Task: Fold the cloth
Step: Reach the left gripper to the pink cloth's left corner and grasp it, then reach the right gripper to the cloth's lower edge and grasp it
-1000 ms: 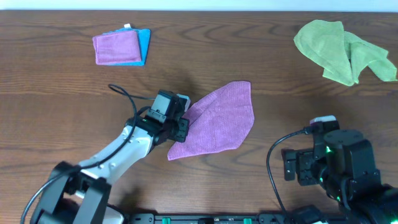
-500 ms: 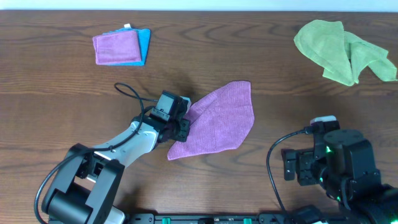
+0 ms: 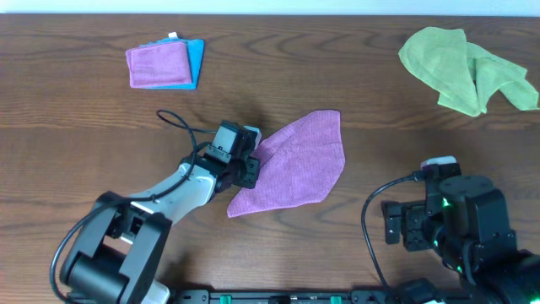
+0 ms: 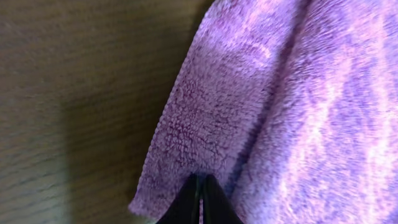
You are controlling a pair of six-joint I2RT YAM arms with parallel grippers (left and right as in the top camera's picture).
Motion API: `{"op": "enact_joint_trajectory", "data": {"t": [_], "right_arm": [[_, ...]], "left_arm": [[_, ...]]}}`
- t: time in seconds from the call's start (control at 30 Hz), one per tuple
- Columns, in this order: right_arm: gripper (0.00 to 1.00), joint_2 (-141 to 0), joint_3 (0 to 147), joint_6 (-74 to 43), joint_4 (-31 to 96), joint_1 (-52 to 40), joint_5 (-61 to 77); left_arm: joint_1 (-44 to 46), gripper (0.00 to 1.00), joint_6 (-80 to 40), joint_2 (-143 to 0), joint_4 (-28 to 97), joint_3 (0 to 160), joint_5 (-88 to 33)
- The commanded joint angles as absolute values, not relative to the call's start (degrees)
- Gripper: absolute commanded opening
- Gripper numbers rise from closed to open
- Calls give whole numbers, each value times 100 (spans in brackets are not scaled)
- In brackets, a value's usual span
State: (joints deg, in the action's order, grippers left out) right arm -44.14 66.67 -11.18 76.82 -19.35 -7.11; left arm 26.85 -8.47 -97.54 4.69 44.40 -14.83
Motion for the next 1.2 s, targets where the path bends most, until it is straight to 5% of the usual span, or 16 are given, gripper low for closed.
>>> {"op": "enact_joint_trajectory", "data": {"t": [0.0,0.77,1.03,1.17], "right_arm": [[99,-4442,6657,-1221,7653,-1953,-707],[98,-4978,6600,-1221,7706,-1953,296],[74,-5640,5360,-1323,6386,-1953,1079],[75,-6171,5035,-1372,5623,-1953,1406]], "left_arm": [[2705,6,-729,-9961,443,4587,-1507],[2694,6,134,-11312,255,6243,-580],[2659,6,134,-11347,274,6392,-429],[2574,6,132,-11347,309,6392,-447]]}}
